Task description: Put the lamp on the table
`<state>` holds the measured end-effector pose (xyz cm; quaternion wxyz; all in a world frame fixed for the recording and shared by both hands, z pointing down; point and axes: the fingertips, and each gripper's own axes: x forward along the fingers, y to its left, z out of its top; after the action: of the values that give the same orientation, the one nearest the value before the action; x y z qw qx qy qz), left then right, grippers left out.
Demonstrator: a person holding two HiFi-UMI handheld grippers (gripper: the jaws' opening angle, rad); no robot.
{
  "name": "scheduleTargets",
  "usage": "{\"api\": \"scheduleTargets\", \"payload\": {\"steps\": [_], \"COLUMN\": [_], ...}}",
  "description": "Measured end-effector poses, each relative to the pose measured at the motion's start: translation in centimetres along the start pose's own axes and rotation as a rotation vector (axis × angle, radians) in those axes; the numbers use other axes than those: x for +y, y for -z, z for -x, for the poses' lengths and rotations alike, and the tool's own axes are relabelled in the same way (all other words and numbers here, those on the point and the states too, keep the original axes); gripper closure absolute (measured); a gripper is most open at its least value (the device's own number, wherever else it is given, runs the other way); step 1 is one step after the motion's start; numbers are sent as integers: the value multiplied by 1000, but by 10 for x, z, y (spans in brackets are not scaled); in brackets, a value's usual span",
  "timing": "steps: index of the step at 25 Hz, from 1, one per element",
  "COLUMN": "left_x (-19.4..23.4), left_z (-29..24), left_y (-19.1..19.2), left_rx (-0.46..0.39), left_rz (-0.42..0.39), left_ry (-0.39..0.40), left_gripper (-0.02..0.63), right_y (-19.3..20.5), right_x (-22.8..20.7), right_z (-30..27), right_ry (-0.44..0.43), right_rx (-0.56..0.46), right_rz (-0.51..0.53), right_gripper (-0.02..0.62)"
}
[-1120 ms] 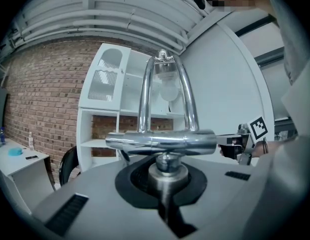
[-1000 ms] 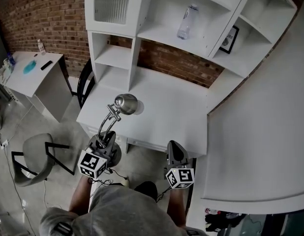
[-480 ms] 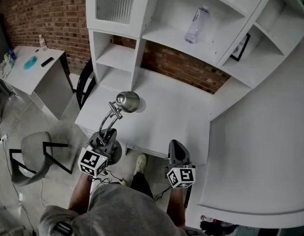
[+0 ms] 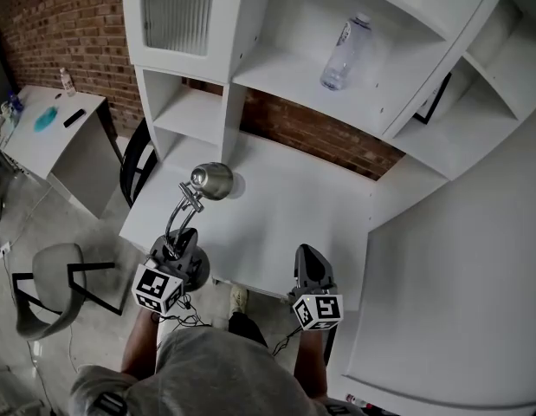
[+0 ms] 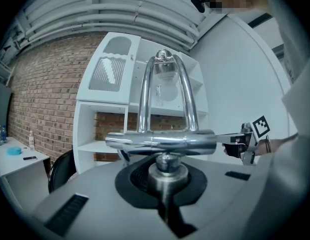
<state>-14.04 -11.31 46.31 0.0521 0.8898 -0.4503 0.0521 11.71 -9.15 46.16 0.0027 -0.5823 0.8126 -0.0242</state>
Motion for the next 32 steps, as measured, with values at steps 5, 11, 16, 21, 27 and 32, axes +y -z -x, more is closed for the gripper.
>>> {"api": "scheduleTargets", "payload": {"steps": [5, 11, 16, 21, 27, 32], "left_x": [7, 15, 22, 30, 41, 49], "left_z": [-39, -86, -124, -160, -195, -222], "left_y": [-1, 4, 2, 5, 18, 26], "left_rx": [16, 29, 14, 17, 25, 47], "left_rz": [14, 17, 2, -14, -13, -4], "left_ry": [-2, 7, 14, 21, 23, 21], "left_gripper": [604, 604, 604, 604, 604, 604], "right_y": [0, 9, 17, 24, 34, 43], "right_x": [-31, -64, -92, -113, -131, -150], "right_z": [-25, -51, -73, -98, -127, -148], "right_ry": [4, 15, 27, 24, 6, 12], "right_rx": [17, 43, 69, 81, 100, 114], "right_rz": [-1, -3, -2, -3, 14, -2], "right_gripper": [572, 572, 572, 572, 572, 572]}}
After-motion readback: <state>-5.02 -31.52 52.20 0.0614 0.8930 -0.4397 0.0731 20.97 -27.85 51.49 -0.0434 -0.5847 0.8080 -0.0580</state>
